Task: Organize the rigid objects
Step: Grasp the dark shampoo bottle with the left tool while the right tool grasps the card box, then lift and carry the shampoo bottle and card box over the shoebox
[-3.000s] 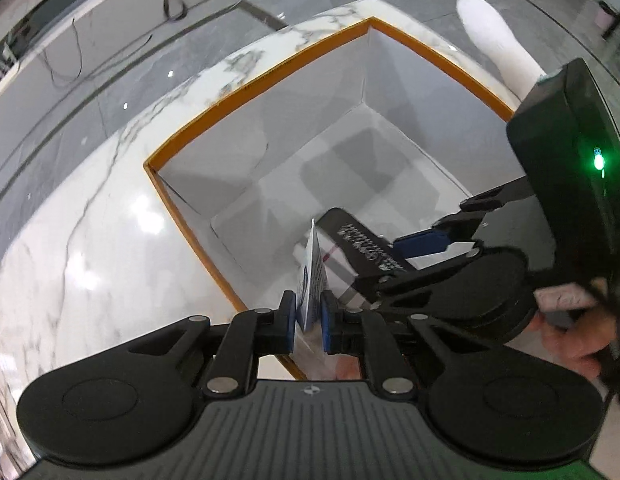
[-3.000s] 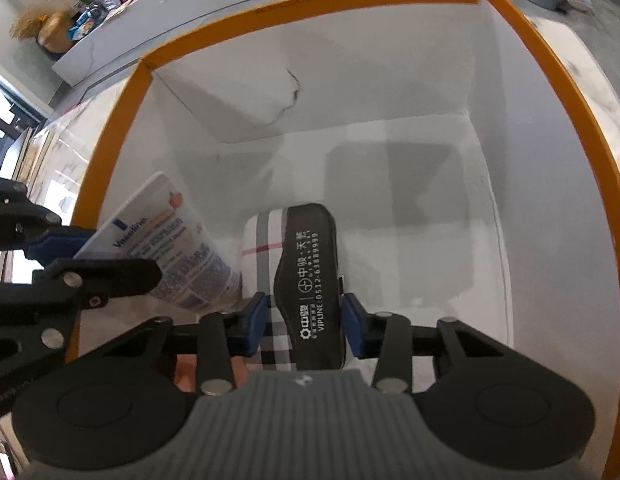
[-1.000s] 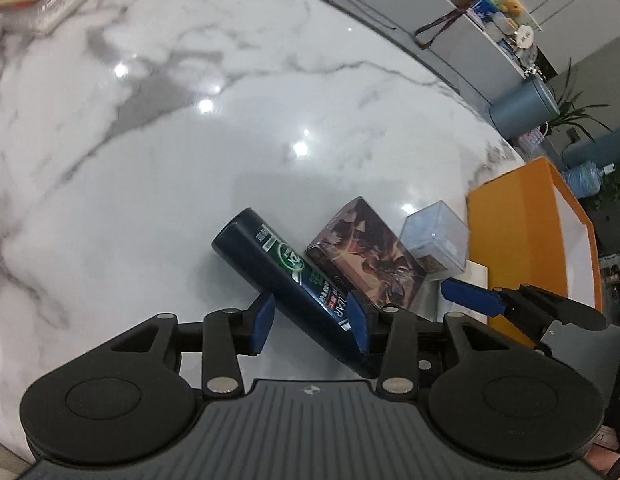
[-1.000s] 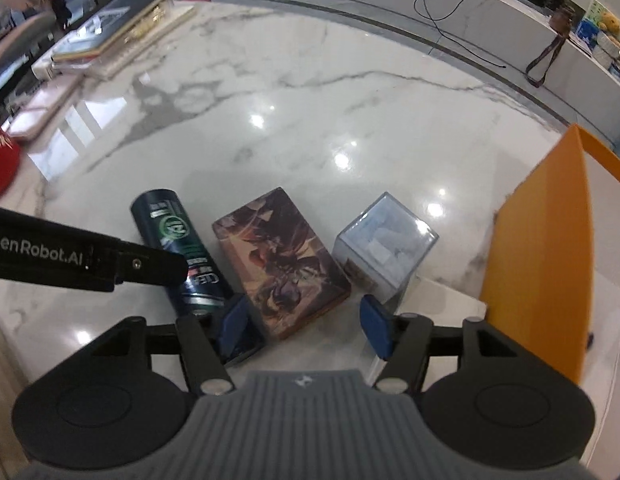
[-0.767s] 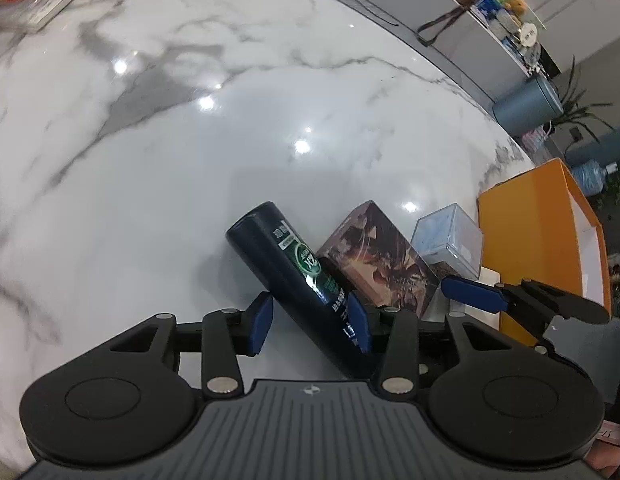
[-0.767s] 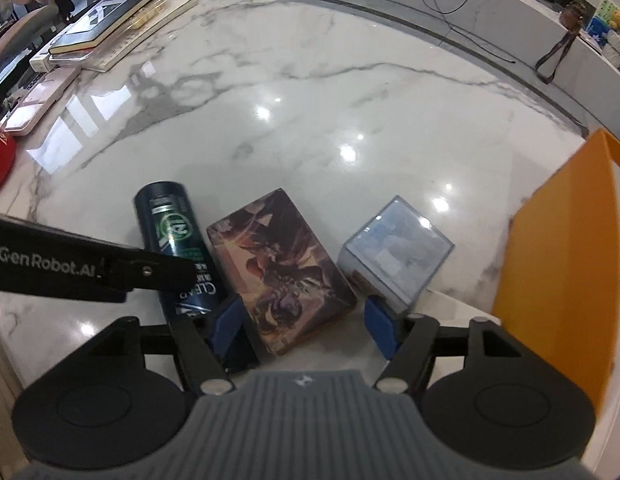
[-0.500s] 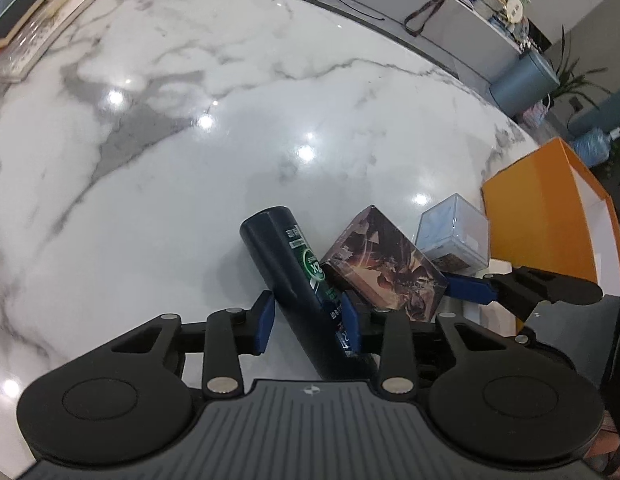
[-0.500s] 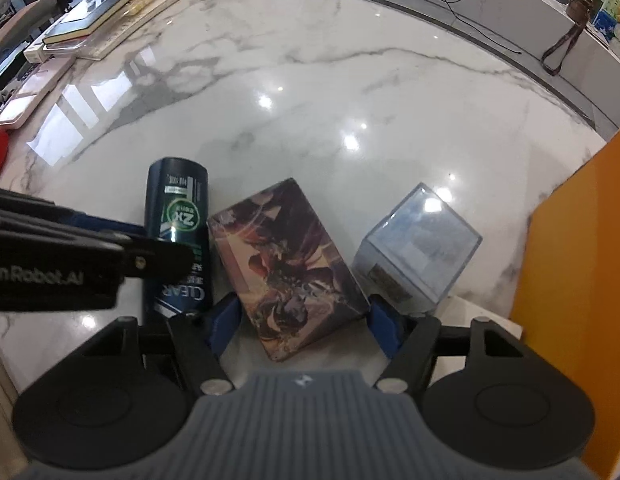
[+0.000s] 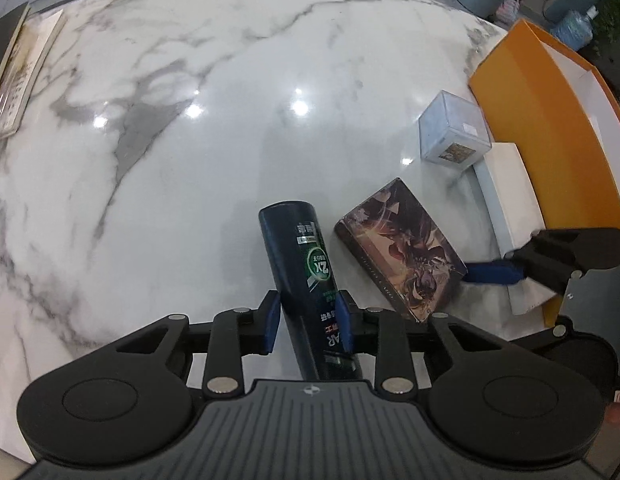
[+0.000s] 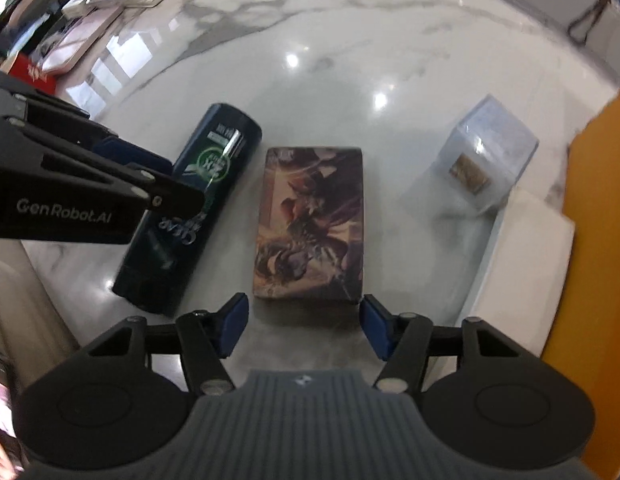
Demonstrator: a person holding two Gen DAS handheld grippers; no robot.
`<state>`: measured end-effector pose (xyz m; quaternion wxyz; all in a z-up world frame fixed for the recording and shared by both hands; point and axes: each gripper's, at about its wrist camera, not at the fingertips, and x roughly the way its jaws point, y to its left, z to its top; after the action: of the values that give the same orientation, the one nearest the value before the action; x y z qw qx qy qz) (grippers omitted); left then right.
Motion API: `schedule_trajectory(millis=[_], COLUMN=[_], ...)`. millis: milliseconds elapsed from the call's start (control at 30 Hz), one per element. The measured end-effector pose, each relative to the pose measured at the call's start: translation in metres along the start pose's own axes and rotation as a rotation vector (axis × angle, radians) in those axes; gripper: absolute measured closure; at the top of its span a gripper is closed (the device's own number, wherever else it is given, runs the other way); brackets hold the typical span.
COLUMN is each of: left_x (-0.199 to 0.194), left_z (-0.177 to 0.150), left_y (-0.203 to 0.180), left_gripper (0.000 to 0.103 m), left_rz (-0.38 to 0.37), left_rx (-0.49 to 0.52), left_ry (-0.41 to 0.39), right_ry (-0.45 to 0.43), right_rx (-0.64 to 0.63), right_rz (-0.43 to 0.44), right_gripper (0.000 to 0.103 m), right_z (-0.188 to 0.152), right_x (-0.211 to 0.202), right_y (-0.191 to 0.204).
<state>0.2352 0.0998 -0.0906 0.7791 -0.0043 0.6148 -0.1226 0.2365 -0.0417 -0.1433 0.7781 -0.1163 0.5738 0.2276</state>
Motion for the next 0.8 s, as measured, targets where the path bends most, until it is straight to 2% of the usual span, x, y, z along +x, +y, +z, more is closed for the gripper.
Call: schedule_trajectory(millis=[67, 200, 400, 600, 667, 733, 800], left_x=[0.001, 0.004, 0.015, 0.016, 0.016, 0.016, 0.015], left_z=[-0.002, -0.007, -0.004, -0.004, -0.003, -0.004, -0.006], left_y=[0.002, 0.004, 0.009, 0.010, 0.010, 0.010, 0.010], left_gripper=[0.067, 0.064, 0.062, 0.063, 0.064, 0.064, 0.065], left_rz=[0.001, -0.023, -0.051, -0.060, -0.059, -0.054, -0.054], left_rx=[-0.022, -0.041, -0.094, -0.082, -0.089, -0.086, -0.082], left_ry=[-0.012, -0.034, -0.029, -0.050, -0.052, -0.056, -0.060], right_ry=[-0.036, -0.095, -0.107, -0.124, -0.140, -0.153, -0.151], right_rx=[-0.024, -0.025, -0.027, -0.042, -0.052, -0.070, -0.071], right_rz=[-0.030, -0.018, -0.020, -0.024, -0.035, -0.045, -0.046], right_gripper=[0.034, 0.033, 0.033, 0.033, 0.034, 0.043, 0.044], right_z=[0.003, 0.012, 0.020, 0.018, 0.017, 0.016, 0.016], right_x=[-0.002, -0.004, 0.007, 0.010, 0.010, 0.010, 0.009], right_y=[0.002, 0.000, -0.002, 0.002, 0.003, 0.006, 0.007])
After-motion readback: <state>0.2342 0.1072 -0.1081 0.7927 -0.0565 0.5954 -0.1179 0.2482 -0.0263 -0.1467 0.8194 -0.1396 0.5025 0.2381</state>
